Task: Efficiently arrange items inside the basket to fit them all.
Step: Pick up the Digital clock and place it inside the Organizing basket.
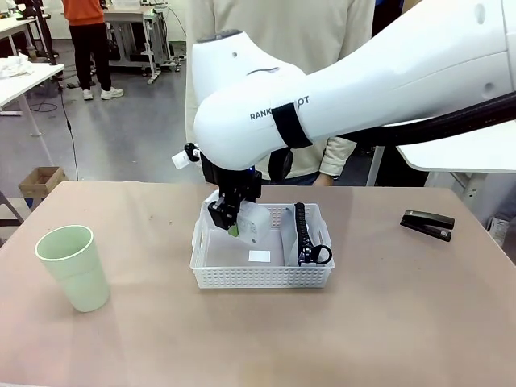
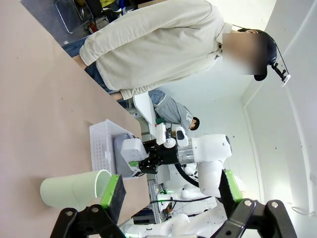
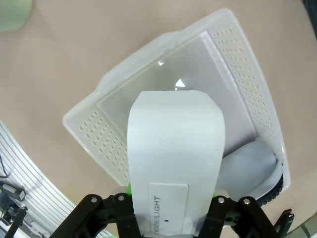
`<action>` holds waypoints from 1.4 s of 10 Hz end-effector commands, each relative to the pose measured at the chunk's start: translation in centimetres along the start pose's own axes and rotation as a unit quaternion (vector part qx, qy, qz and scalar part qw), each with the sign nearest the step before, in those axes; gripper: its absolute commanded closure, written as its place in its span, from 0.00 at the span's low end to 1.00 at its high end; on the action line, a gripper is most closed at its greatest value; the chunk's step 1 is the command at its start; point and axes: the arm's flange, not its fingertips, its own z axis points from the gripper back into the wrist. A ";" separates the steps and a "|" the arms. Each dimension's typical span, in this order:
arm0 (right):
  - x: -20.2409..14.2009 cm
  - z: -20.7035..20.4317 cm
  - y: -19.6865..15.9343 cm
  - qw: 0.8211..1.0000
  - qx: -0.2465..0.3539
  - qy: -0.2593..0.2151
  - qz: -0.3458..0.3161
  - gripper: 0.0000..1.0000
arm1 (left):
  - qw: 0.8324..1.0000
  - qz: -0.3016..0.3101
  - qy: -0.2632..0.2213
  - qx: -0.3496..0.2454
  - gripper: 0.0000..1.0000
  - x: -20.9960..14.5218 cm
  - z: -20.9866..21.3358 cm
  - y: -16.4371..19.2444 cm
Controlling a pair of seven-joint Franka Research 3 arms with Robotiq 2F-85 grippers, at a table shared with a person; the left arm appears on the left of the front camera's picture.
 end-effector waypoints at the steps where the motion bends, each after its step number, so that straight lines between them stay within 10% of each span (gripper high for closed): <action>1: 0.1 -2.5 -0.8 1.000 0.008 0.007 0.008 0.48 | 1.000 -0.009 0.003 -0.005 0.00 -0.1 0.1 -0.1; 13: 0.5 -9.7 -2.8 0.997 0.063 0.029 -0.023 0.48 | 1.000 -0.009 0.003 -0.005 0.00 -0.1 0.1 -0.1; 14: 0.4 -9.6 -2.8 0.997 0.062 0.022 -0.030 0.04 | 1.000 -0.009 0.003 -0.005 0.00 -0.1 0.1 -0.1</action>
